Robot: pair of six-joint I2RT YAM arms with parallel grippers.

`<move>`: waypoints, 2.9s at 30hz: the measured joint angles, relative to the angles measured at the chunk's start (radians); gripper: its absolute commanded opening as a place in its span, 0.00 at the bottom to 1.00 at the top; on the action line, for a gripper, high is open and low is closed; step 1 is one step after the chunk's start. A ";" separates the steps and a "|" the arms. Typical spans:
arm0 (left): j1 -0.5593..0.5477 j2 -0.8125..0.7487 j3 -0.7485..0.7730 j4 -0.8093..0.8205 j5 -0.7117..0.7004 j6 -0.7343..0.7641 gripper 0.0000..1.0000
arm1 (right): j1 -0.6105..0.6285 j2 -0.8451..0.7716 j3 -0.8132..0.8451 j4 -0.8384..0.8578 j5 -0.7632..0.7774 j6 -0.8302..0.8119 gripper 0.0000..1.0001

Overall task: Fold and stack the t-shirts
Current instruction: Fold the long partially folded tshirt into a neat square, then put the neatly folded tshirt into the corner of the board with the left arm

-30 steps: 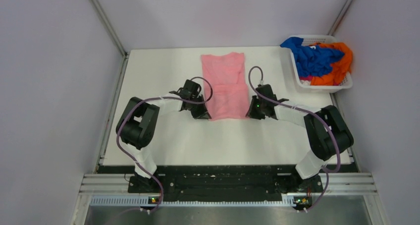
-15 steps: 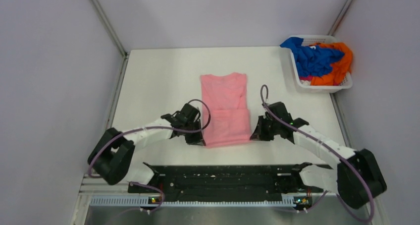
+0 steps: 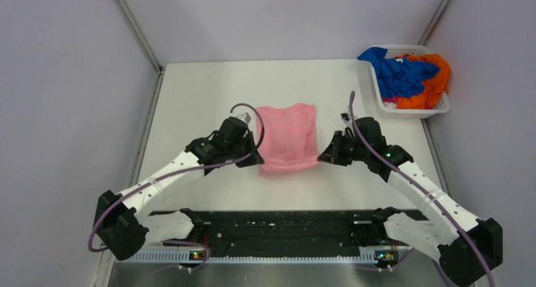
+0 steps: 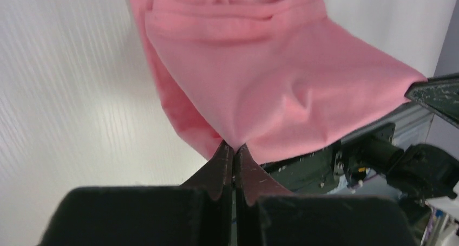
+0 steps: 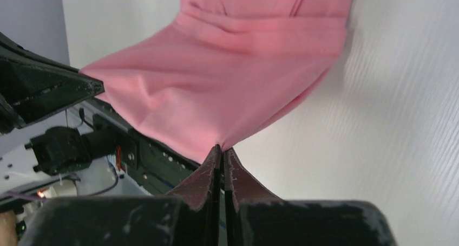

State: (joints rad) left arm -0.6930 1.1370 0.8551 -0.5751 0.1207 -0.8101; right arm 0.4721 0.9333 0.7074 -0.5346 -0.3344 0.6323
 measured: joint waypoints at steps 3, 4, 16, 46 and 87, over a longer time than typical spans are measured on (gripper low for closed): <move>0.029 0.071 0.087 0.017 -0.041 0.023 0.00 | -0.024 0.055 0.052 0.066 0.023 0.008 0.00; 0.045 0.095 0.112 0.023 -0.048 0.030 0.00 | -0.038 0.080 0.070 0.090 0.025 0.008 0.00; 0.259 0.389 0.391 0.059 -0.062 0.126 0.00 | -0.161 0.426 0.309 0.301 0.027 0.014 0.00; 0.418 1.106 0.990 0.145 0.088 0.149 0.56 | -0.214 1.075 0.687 0.499 0.177 0.014 0.46; 0.260 1.023 0.791 0.018 -0.034 0.196 0.00 | -0.226 -0.126 0.025 0.133 0.478 -0.129 0.99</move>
State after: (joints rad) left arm -0.4328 2.1601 1.6459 -0.5568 0.0864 -0.6144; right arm 0.2459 0.8070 0.7322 -0.4015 0.1432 0.5037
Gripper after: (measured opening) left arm 0.041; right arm 0.987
